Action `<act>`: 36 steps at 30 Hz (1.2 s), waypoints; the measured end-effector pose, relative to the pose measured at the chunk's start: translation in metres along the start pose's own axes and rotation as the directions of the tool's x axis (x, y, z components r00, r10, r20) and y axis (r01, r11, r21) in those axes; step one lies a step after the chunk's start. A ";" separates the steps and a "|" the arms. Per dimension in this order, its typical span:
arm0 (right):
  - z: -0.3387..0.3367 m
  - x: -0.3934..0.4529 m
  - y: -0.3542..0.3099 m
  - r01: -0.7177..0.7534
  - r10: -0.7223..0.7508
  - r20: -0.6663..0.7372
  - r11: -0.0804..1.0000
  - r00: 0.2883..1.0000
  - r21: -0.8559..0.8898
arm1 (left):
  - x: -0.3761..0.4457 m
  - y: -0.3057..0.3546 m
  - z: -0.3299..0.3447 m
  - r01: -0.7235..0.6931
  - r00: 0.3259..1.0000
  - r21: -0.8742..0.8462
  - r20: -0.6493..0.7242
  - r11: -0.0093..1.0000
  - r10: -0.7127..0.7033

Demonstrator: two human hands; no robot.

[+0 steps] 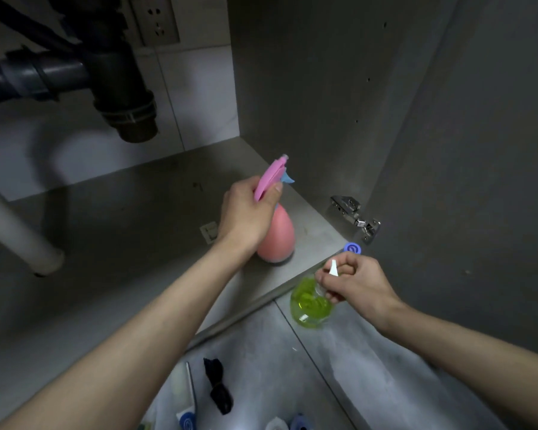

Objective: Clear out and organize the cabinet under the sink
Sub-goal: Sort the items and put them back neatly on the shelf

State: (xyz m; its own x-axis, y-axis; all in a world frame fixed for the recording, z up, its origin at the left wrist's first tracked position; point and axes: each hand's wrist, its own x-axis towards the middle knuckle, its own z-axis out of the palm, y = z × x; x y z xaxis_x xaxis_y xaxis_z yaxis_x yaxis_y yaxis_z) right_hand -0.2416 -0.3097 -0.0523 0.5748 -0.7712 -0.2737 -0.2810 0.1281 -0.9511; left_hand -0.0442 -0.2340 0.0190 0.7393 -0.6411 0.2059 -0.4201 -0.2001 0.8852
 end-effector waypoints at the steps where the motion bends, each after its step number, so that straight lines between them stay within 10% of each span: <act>1: 0.002 -0.004 -0.005 0.023 -0.020 -0.043 0.997 0.999 0.071 | 0.003 -0.001 -0.001 -0.011 1.000 0.005 -0.005 1.000 0.011; 6: 0.009 -0.014 -0.040 0.135 -0.073 -0.223 0.953 0.972 0.272 | 0.023 -0.020 0.005 0.020 1.000 0.026 0.005 0.999 -0.020; 22: 0.040 0.074 -0.080 0.113 -0.063 -0.145 0.923 0.987 0.368 | 0.053 -0.053 0.021 0.043 0.990 0.008 0.136 0.999 -0.044; 27: 0.028 0.086 -0.067 0.213 -0.218 -0.272 0.976 0.937 -0.049 | 0.038 -0.074 0.018 0.169 0.963 0.027 0.208 0.985 -0.171; 36: 0.025 0.080 -0.029 0.232 -0.366 -0.098 0.751 0.925 -0.618 | 0.036 -0.105 0.042 0.213 0.953 0.049 0.211 0.976 -0.219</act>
State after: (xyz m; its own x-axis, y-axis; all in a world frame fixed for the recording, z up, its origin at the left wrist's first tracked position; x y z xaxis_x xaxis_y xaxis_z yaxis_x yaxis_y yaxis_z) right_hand -0.1684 -0.3593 -0.0505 0.5596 -0.8216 0.1088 -0.5526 -0.4677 -0.6898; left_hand 0.0045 -0.2675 -0.0837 0.6849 -0.7236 -0.0858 -0.2780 -0.3684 0.8871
